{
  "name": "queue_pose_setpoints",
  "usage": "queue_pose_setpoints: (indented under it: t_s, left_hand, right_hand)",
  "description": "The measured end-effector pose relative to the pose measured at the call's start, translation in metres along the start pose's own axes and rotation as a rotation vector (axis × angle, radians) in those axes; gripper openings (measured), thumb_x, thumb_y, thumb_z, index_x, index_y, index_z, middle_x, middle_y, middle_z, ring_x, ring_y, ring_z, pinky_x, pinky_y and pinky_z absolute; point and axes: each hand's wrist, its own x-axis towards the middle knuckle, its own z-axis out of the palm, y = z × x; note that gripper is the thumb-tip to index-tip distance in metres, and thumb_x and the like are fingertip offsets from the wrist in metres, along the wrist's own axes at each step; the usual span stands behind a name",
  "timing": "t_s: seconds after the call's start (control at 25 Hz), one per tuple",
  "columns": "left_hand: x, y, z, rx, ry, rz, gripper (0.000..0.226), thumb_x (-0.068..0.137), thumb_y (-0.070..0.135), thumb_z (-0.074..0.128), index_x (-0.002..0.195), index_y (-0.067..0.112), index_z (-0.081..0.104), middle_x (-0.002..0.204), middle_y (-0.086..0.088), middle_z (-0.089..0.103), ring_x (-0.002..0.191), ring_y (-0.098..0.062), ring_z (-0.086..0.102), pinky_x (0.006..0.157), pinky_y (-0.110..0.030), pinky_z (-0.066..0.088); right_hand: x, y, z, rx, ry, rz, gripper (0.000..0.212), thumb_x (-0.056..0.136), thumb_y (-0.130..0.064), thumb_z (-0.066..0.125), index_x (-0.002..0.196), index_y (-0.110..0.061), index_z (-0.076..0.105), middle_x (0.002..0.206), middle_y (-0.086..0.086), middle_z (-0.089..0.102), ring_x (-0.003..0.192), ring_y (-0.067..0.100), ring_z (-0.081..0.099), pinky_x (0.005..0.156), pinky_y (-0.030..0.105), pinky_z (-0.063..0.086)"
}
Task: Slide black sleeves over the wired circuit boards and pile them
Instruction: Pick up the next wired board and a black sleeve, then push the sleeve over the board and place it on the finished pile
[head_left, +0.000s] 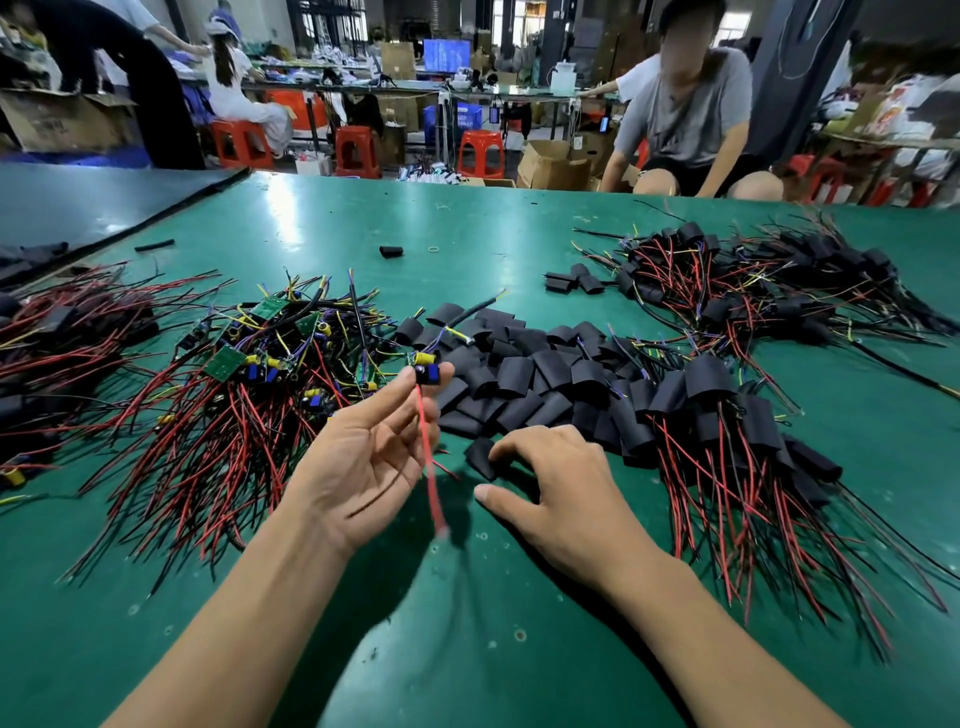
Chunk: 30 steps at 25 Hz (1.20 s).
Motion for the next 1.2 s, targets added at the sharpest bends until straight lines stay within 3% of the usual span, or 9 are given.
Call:
queue_pose_setpoints:
  t_s: [0.2, 0.32, 0.44, 0.68, 0.84, 0.96, 1.08, 1.12, 1.2]
  left_hand:
    - [0.001, -0.009, 0.0, 0.011, -0.075, -0.011, 0.057, 0.078, 0.004, 0.06, 0.134, -0.003, 0.055, 0.098, -0.007, 0.073, 0.061, -0.008, 0.062, 0.053, -0.015, 0.052]
    - [0.001, -0.012, 0.0, 0.11, -0.102, 0.024, 0.046, 0.075, -0.003, 0.059, 0.119, 0.006, 0.066, 0.112, -0.01, 0.072, 0.063, -0.011, 0.065, 0.056, -0.017, 0.055]
    - [0.002, -0.012, -0.002, 0.149, -0.091, 0.054, 0.038, 0.072, -0.007, 0.06, 0.105, 0.007, 0.072, 0.108, -0.016, 0.073, 0.075, -0.019, 0.073, 0.065, -0.021, 0.058]
    - [0.004, -0.007, -0.007, 0.222, 0.067, 0.139, 0.024, 0.077, 0.001, 0.065, 0.101, 0.004, 0.07, 0.083, -0.013, 0.072, 0.075, -0.023, 0.074, 0.065, -0.021, 0.059]
    - [0.009, -0.003, -0.013, 0.22, 0.193, 0.143, 0.019, 0.086, -0.006, 0.062, 0.104, 0.001, 0.063, 0.075, -0.012, 0.073, 0.067, -0.022, 0.073, 0.06, -0.022, 0.059]
    - [0.012, -0.003, -0.016, 0.23, 0.277, 0.141, 0.008, 0.087, -0.004, 0.064, 0.095, -0.002, 0.062, 0.077, -0.017, 0.071, 0.062, -0.021, 0.072, 0.057, -0.021, 0.058]
    - [0.015, -0.001, -0.02, 0.275, 0.336, 0.175, 0.014, 0.095, 0.003, 0.059, 0.105, -0.006, 0.058, 0.091, -0.021, 0.065, 0.059, -0.019, 0.071, 0.058, -0.024, 0.06]
    - [0.015, 0.001, -0.022, 0.283, 0.346, 0.189, 0.016, 0.096, 0.005, 0.057, 0.107, -0.007, 0.056, 0.093, -0.022, 0.063, 0.059, -0.018, 0.071, 0.058, -0.025, 0.06]
    - [0.015, 0.003, -0.022, 0.285, 0.365, 0.212, 0.017, 0.097, 0.005, 0.055, 0.109, -0.007, 0.054, 0.096, -0.023, 0.061, 0.059, -0.019, 0.071, 0.056, -0.024, 0.059]
  right_hand:
    - [-0.001, -0.008, 0.0, -0.05, 0.024, 0.003, 0.023, 0.089, -0.054, 0.061, 0.096, -0.032, 0.059, 0.106, -0.016, 0.06, 0.105, 0.012, 0.043, 0.088, 0.032, 0.03]
    - [0.0, -0.009, 0.001, -0.042, 0.047, 0.027, 0.015, 0.09, -0.044, 0.061, 0.099, -0.033, 0.057, 0.103, -0.013, 0.06, 0.105, 0.014, 0.046, 0.09, 0.03, 0.032]
    - [0.001, -0.006, 0.002, -0.062, 0.035, 0.06, 0.035, 0.089, -0.038, 0.059, 0.124, -0.034, 0.058, 0.122, -0.009, 0.061, 0.118, 0.017, 0.047, 0.1, 0.033, 0.033]
    - [0.0, -0.001, -0.001, -0.046, 0.025, 0.065, 0.028, 0.089, -0.046, 0.06, 0.114, -0.033, 0.064, 0.117, -0.015, 0.061, 0.113, 0.013, 0.045, 0.083, 0.029, 0.023]
    - [0.001, 0.001, -0.003, -0.003, 0.029, 0.056, 0.027, 0.09, -0.034, 0.064, 0.117, -0.027, 0.064, 0.116, -0.007, 0.065, 0.111, 0.018, 0.048, 0.098, 0.035, 0.036]
    - [0.001, 0.002, -0.006, 0.124, 0.105, 0.112, 0.03, 0.089, -0.021, 0.07, 0.118, -0.018, 0.067, 0.113, 0.0, 0.063, 0.107, 0.018, 0.054, 0.099, 0.024, 0.038]
    - [0.003, 0.006, -0.016, 0.285, 0.269, 0.227, 0.031, 0.085, -0.012, 0.075, 0.116, -0.013, 0.071, 0.111, 0.002, 0.064, 0.101, 0.012, 0.059, 0.091, 0.004, 0.035]
    - [0.003, 0.008, -0.02, 0.363, 0.313, 0.277, 0.031, 0.085, -0.01, 0.075, 0.116, -0.013, 0.071, 0.112, 0.002, 0.066, 0.1, 0.01, 0.061, 0.091, 0.003, 0.037]
    - [0.005, 0.01, -0.025, 0.596, 0.359, 0.359, 0.031, 0.086, -0.007, 0.074, 0.115, -0.017, 0.071, 0.109, -0.001, 0.071, 0.098, 0.01, 0.067, 0.093, 0.018, 0.05]
